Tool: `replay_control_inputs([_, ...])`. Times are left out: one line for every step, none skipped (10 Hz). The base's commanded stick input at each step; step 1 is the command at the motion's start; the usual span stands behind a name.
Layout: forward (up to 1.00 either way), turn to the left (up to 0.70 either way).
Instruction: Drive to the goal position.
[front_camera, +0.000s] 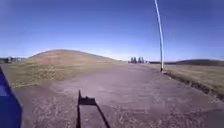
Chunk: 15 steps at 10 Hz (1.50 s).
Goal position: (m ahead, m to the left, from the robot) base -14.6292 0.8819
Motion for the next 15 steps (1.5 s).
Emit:
replay_control_inputs([0.7, -0.35])
replay_control_inputs([0.7, -0.35])
replay_control_inputs([0.7, -0.35])
replay_control_inputs([0.7, -0.35])
replay_control_inputs([0.7, -0.35])
replay_control_inputs([0.7, -0.35])
replay_control_inputs([0.7, -0.35])
replay_control_inputs([0.7, -0.35])
replay_control_inputs([0.7, -0.35])
replay_control_inputs([0.7, -0.35])
replay_control_inputs([0.7, -0.35])
replay_control_inputs([0.7, -0.23])
replay_control_inputs([0.7, 0.0])
replay_control_inputs([0.7, 0.0])
replay_control_inputs([0.7, 0.0])
